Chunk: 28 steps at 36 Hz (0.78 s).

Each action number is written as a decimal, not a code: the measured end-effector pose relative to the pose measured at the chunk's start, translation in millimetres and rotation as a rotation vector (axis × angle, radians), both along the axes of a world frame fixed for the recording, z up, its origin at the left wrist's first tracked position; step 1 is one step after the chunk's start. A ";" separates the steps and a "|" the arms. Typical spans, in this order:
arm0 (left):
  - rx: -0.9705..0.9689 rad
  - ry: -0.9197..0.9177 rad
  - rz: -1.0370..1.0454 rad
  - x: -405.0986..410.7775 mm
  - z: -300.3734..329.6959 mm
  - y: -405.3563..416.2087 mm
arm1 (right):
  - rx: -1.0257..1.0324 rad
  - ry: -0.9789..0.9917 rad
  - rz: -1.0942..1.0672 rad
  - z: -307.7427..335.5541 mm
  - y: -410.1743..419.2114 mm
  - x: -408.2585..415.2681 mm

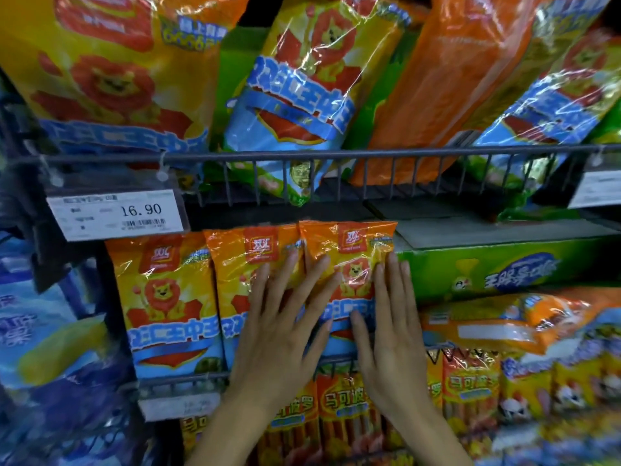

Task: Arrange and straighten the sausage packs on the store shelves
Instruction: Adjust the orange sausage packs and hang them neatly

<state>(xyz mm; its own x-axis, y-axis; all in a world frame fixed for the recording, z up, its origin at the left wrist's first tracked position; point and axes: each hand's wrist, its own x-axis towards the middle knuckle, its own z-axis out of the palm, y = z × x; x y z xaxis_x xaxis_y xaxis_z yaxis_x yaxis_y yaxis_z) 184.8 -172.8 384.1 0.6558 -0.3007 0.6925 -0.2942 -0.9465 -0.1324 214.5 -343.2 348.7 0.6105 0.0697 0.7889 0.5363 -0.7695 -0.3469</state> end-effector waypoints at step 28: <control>-0.382 -0.034 -0.258 -12.5 -22.2 -35.0 | 0.291 0.168 0.214 -40.2 -106.2 -71.7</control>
<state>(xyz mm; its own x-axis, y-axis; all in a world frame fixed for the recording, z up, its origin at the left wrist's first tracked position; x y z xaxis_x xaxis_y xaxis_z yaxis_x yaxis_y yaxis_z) 172.3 -207.8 361.9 0.5680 -0.1702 0.8053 -0.5284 -0.8256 0.1982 142.8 -449.4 308.5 0.7289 -0.0022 0.6846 0.5909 -0.5030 -0.6307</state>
